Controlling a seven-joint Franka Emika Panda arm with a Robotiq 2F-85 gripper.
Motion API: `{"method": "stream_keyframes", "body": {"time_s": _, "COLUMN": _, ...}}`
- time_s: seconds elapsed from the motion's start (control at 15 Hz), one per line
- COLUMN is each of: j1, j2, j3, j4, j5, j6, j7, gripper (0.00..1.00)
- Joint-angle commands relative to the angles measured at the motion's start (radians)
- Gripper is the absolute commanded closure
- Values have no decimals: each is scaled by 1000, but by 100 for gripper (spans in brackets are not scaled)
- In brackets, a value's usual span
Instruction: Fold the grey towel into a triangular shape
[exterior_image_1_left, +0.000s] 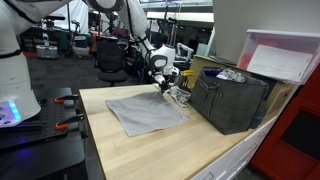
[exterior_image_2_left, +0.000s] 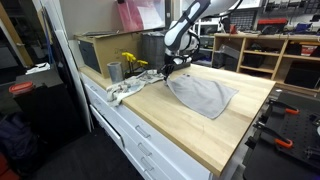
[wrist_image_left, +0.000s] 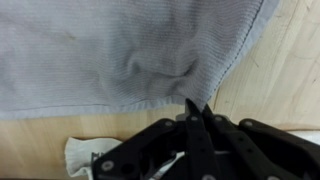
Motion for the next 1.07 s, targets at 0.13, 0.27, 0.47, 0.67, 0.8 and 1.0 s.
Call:
{"method": "stream_keyframes", "body": {"time_s": 0.13, "j1": -62, "j2": -196, "j3": 5, "j4": -340, "j5": 125, "j6": 183, "j7": 111, "gripper": 99}}
{"method": "stream_keyframes", "body": {"time_s": 0.27, "j1": -71, "j2": -240, "j3": -5, "j4": -445, "j5": 153, "j6": 254, "j7": 147, "gripper": 99}}
{"method": "stream_keyframes", "body": {"time_s": 0.47, "j1": -76, "j2": -307, "j3": -32, "j4": -609, "j5": 178, "j6": 354, "j7": 208, "gripper": 99}}
{"method": "stream_keyframes", "body": {"time_s": 0.67, "j1": -74, "j2": -374, "j3": -73, "j4": -773, "j5": 184, "j6": 439, "j7": 274, "gripper": 99}}
{"method": "stream_keyframes", "body": {"time_s": 0.8, "j1": -68, "j2": -407, "j3": -113, "j4": -856, "j5": 173, "j6": 474, "j7": 313, "gripper": 99}}
{"method": "stream_keyframes", "body": {"time_s": 1.0, "j1": -129, "j2": -447, "j3": -103, "j4": -938, "j5": 157, "j6": 496, "j7": 292, "gripper": 99}}
